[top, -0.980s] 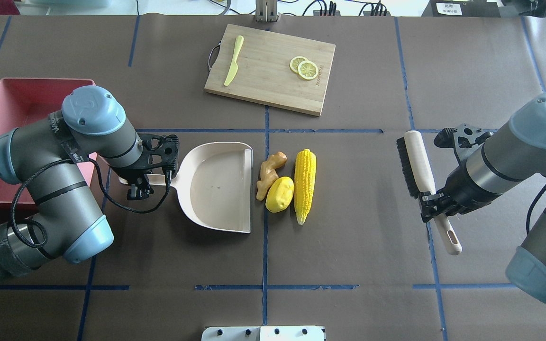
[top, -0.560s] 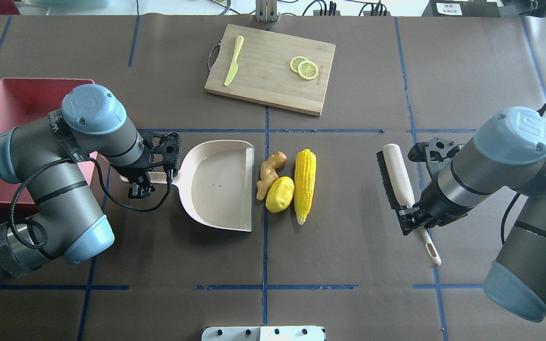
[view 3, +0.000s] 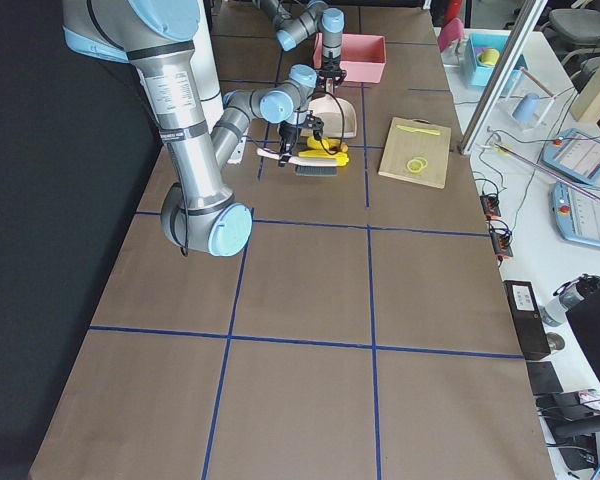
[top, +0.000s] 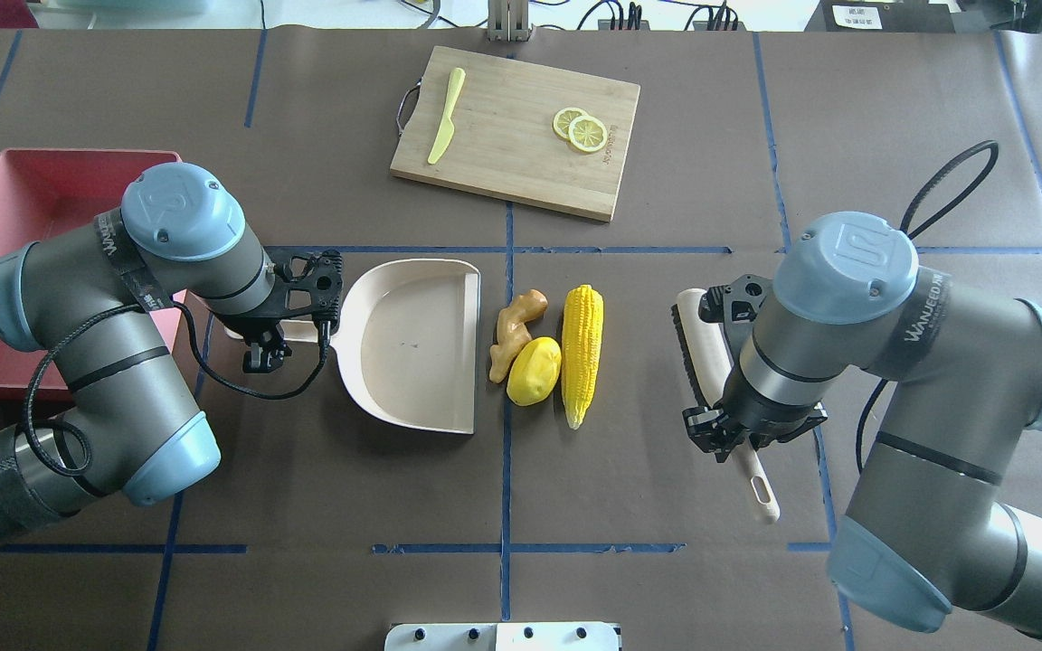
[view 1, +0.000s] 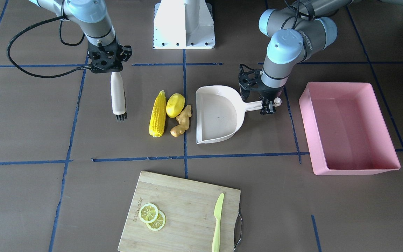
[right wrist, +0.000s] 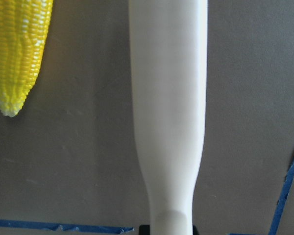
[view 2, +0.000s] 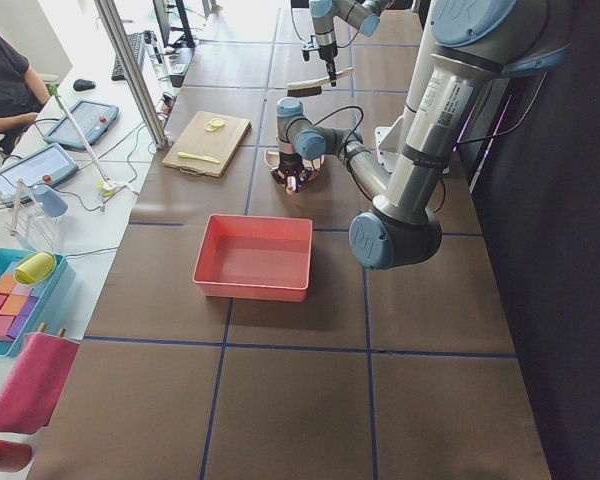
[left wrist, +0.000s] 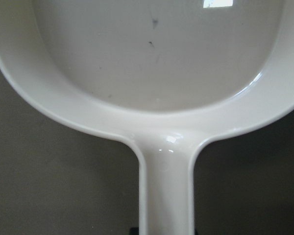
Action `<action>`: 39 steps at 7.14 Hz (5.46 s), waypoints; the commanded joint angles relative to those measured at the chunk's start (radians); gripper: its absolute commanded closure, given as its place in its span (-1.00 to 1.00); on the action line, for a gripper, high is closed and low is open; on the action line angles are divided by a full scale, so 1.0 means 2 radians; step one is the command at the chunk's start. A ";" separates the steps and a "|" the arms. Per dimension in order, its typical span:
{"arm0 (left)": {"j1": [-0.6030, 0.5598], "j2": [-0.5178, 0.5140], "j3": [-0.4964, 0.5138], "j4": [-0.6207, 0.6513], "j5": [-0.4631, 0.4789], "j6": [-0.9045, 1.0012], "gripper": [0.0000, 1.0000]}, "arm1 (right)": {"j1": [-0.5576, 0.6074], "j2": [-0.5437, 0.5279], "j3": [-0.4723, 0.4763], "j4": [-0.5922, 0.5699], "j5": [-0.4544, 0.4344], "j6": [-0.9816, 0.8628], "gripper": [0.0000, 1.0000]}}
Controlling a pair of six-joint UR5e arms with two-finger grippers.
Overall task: Sweep and dump trash into bin
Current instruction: 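Tilt the dustpan edge down with the left gripper while the right brings the brush, then sweep the corn, lemon and ginger into the dustpan with the right-held brush, then lift the loaded dustpan over the pink bin with the left gripper while the right withdraws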
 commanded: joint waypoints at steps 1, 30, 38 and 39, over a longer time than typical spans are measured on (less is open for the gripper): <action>0.001 -0.002 0.000 0.002 0.001 -0.001 1.00 | -0.018 0.037 -0.050 -0.008 -0.037 0.025 1.00; 0.014 -0.016 0.010 0.015 -0.055 -0.021 1.00 | -0.027 0.210 -0.201 0.120 -0.017 0.121 1.00; -0.006 -0.016 0.002 -0.053 -0.118 -0.080 1.00 | 0.087 0.094 -0.007 -0.093 0.020 0.033 1.00; -0.018 -0.016 -0.002 -0.054 -0.121 -0.081 1.00 | 0.088 0.065 0.017 -0.091 0.011 0.030 1.00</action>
